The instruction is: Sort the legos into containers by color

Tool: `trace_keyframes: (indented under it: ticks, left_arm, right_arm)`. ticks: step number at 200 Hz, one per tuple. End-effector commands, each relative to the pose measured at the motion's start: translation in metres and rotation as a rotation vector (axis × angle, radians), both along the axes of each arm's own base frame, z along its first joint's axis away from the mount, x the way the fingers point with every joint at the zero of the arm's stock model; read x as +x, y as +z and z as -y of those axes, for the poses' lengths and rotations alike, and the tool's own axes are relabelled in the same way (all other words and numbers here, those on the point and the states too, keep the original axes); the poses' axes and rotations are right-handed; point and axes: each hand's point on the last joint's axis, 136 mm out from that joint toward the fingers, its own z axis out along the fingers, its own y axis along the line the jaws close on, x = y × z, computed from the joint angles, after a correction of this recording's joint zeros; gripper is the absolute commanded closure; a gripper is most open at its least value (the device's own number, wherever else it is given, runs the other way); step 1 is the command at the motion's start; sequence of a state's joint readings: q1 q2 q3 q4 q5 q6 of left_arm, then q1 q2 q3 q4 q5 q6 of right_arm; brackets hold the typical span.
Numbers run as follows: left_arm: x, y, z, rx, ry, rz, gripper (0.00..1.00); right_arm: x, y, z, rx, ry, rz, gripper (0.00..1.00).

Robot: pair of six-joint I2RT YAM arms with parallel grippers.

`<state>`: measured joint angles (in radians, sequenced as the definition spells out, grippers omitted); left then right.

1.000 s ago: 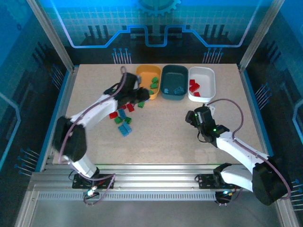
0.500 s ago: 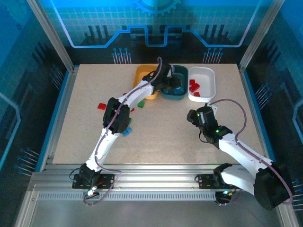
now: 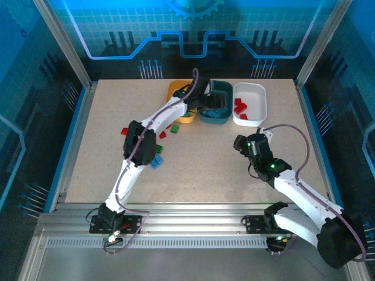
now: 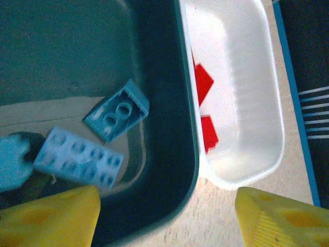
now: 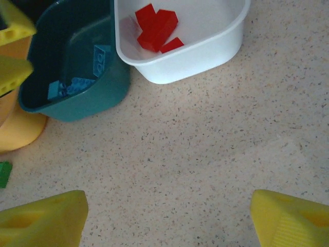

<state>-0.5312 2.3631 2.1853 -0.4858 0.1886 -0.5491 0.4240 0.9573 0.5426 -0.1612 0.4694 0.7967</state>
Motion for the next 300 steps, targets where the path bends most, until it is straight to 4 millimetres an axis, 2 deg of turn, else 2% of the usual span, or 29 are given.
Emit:
trace_keyframes:
  ticks: [1, 11, 33, 48, 60, 73, 87, 93, 95, 107, 126, 149, 191, 209, 226, 258, 300]
  left_arm:
    - [-0.018, 0.092, -0.067, -0.004, 0.097, 0.155, 0.24]
    - [-0.033, 0.094, -0.105, -0.021, 0.178, 0.145, 0.23]
    - [-0.079, 0.05, -0.194, -0.028, 0.39, 0.021, 0.08]
    - [-0.117, 0.016, -0.245, -0.014, 0.509, -0.067, 0.01]
    - [-0.147, -0.007, -0.279, -0.006, 0.596, -0.131, 0.01]
    - [-0.18, -0.027, -0.304, -0.015, 0.667, -0.191, 0.01]
    - [-0.211, -0.041, -0.318, -0.017, 0.708, -0.225, 0.01]
    - [-0.222, -0.045, -0.322, -0.012, 0.718, -0.231, 0.01]
    - [-0.227, -0.047, -0.324, -0.009, 0.723, -0.236, 0.01]
    - [-0.249, -0.054, -0.335, 0.02, 0.768, -0.251, 0.01]
    - [-0.28, -0.066, -0.356, 0.073, 0.877, -0.238, 0.01]
    - [-0.299, -0.067, -0.362, 0.025, 0.921, -0.2, 0.01]
    - [-0.311, -0.06, -0.359, -0.015, 0.907, -0.156, 0.01]
    - [-0.313, -0.065, -0.358, -0.008, 0.901, -0.178, 0.01]
    - [-0.315, -0.07, -0.355, -0.006, 0.888, -0.2, 0.01]
    - [-0.316, -0.071, -0.353, -0.008, 0.876, -0.206, 0.01]
    - [-0.314, -0.071, -0.351, -0.029, 0.868, -0.2, 0.01]
  right_arm:
    - [0.003, 0.005, -0.004, -0.004, 0.042, 0.043, 0.18]
    - [0.005, 0.007, -0.016, -0.009, 0.095, 0.05, 0.2]
    - [0.01, 0.014, -0.057, -0.077, 0.272, 0.07, 0.2]
    - [0.011, 0.011, -0.09, -0.137, 0.387, 0.048, 0.21]
    - [0.01, 0.007, -0.121, -0.172, 0.496, 0.031, 0.22]
    - [0.005, 0.002, -0.158, -0.203, 0.646, 0.008, 0.23]
    - [-0.004, -0.008, -0.201, -0.225, 0.796, -0.036, 0.27]
    - [-0.011, -0.017, -0.217, -0.238, 0.849, -0.068, 0.29]
    - [-0.01, -0.012, -0.226, -0.234, 0.864, -0.058, 0.3]
    - [-0.023, -0.019, -0.264, -0.249, 0.965, -0.087, 0.38]
    - [-0.037, -0.032, -0.311, -0.249, 1.062, -0.143, 0.39]
    - [-0.035, -0.051, -0.347, -0.223, 1.098, -0.216, 0.39]
    - [-0.029, -0.097, -0.38, -0.228, 1.128, -0.33, 0.4]
    - [-0.021, -0.114, -0.383, -0.252, 1.094, -0.353, 0.43]
    - [-0.014, -0.12, -0.382, -0.275, 1.066, -0.354, 0.48]
    - [-0.016, -0.115, -0.38, -0.252, 1.063, -0.336, 0.67]
    - [-0.015, -0.118, -0.378, -0.283, 1.056, -0.334, 0.75]
